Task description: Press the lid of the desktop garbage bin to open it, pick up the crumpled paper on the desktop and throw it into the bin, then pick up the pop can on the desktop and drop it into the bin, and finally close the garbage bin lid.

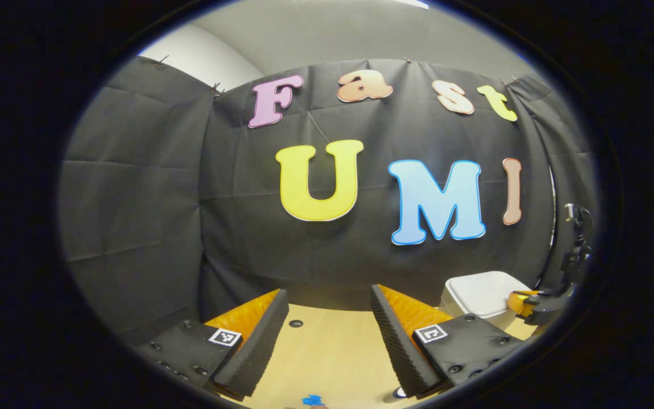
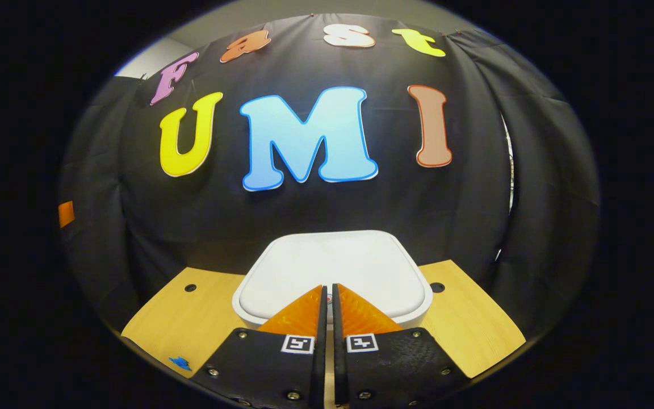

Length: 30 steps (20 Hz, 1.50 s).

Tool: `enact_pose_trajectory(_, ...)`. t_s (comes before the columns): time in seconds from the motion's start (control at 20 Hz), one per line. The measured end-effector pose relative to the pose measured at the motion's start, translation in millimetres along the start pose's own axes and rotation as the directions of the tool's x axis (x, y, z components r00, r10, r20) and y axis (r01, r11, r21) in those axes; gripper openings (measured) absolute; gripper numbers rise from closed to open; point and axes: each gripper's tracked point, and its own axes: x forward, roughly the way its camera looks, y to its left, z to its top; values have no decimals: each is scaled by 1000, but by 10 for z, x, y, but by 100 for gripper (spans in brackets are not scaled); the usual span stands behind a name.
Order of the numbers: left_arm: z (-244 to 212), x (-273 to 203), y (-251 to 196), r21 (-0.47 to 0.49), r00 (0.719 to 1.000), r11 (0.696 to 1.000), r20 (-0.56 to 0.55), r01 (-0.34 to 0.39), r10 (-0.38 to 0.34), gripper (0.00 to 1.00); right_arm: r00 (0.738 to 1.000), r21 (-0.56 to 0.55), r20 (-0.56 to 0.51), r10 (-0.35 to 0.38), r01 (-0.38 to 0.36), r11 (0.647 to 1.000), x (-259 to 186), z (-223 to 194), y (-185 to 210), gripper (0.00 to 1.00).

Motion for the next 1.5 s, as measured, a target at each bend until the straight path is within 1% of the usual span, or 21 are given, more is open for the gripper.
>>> enact_pose_trajectory(0.2, 0, 19, -19, 8, 1000, 1000, 3, -1, 1, 96, 1000, -26, 7, 27, -26, 999, -16, -32, 20, 7)
enact_pose_trajectory(0.3, 3, 19, -29, 7, 1000, 1000, 4, 1, -1, 96, 999, -7, 4, 36, -36, 999, 9, -50, 5, 7)
enact_pose_trajectory(0.55, -35, 26, -45, -6, 1000, 1000, -5, 4, -4, 96, 1000, -24, 3, 23, -23, 999, 4, -68, 13, 7)
enact_pose_trajectory(0.6, -35, 19, -46, -7, 1000, 1000, -4, 3, -3, 95, 1000, -11, 15, 25, -25, 1000, 1, -19, 8, 7)
enact_pose_trajectory(0.65, -46, 9, -51, -7, 1000, 1000, -5, 6, -6, 95, 999, -3, 23, 32, -32, 999, -20, 1, 20, 3)
enact_pose_trajectory(0.7, -54, -7, -56, -3, 1000, 1000, -8, 7, -7, 95, 999, 6, 42, 32, -32, 999, -32, 64, 19, 6)
enact_pose_trajectory(0.85, -63, -9, -21, -1, 1000, 1000, -11, 3, -3, 95, 1000, 51, 26, 3, -4, 999, -47, 74, -39, 6)
enact_pose_trajectory(1.0, -97, -16, 20, -6, 1000, 1000, -15, -2, 2, 94, 997, 92, 79, -2, -5, 996, -132, 299, -50, 6)
enact_pose_trajectory(1.2, -131, 36, 39, -11, 1000, 1000, -17, 4, -4, 96, 990, 117, 137, -12, -4, 993, -202, 586, -93, 6)
enact_pose_trajectory(1.35, -169, 64, 42, -8, 1000, 1000, -22, 11, -11, 96, 987, 134, 162, -24, 2, 991, -283, 673, -125, 6)
enact_pose_trajectory(1.5, -217, 73, 120, 0, 1000, 1000, -30, 1, -1, 96, 985, 157, 172, -26, -2, 988, -418, 738, -110, 6)
